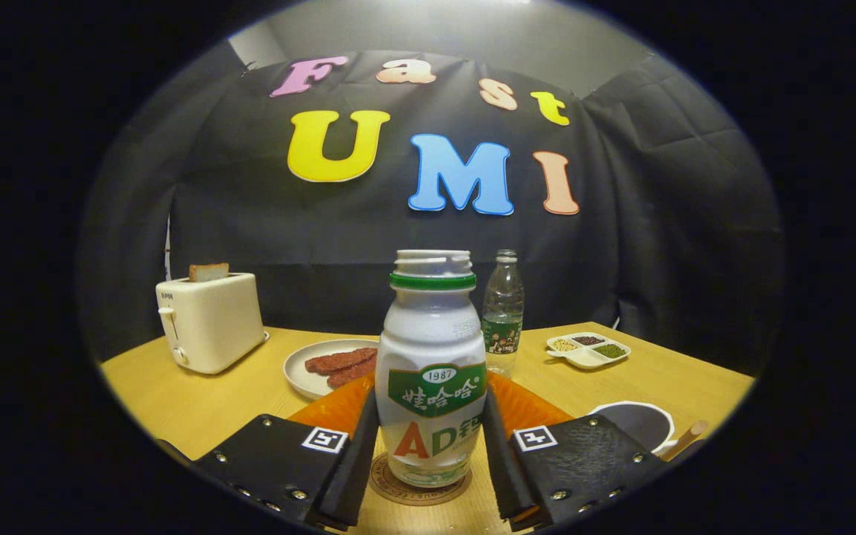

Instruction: Take the bottle from table, then pour the juice into the cup, finally place the bottle on the coaster

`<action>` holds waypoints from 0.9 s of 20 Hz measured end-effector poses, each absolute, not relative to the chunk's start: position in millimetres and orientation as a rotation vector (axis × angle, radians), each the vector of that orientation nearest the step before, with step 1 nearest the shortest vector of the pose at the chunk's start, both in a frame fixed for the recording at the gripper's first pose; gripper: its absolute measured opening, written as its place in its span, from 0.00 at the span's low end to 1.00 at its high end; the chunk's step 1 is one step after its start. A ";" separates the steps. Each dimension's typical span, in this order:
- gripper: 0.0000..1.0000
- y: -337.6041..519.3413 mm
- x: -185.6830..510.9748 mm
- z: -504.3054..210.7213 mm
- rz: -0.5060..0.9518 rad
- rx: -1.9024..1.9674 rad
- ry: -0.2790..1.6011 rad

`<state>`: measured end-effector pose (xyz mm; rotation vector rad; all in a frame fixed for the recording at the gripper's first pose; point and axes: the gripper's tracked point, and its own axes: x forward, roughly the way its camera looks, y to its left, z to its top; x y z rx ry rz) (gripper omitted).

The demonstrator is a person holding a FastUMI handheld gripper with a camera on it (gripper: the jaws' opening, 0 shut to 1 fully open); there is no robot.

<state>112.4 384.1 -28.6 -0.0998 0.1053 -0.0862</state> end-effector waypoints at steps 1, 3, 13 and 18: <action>0.67 387.3 113.0 -31.5 -0.081 -0.104 0.117; 0.67 390.5 111.8 -37.8 -0.075 -0.098 0.133; 0.98 397.5 106.2 -39.3 -0.044 -0.054 0.139; 0.98 399.4 81.1 5.5 -0.026 -0.098 0.081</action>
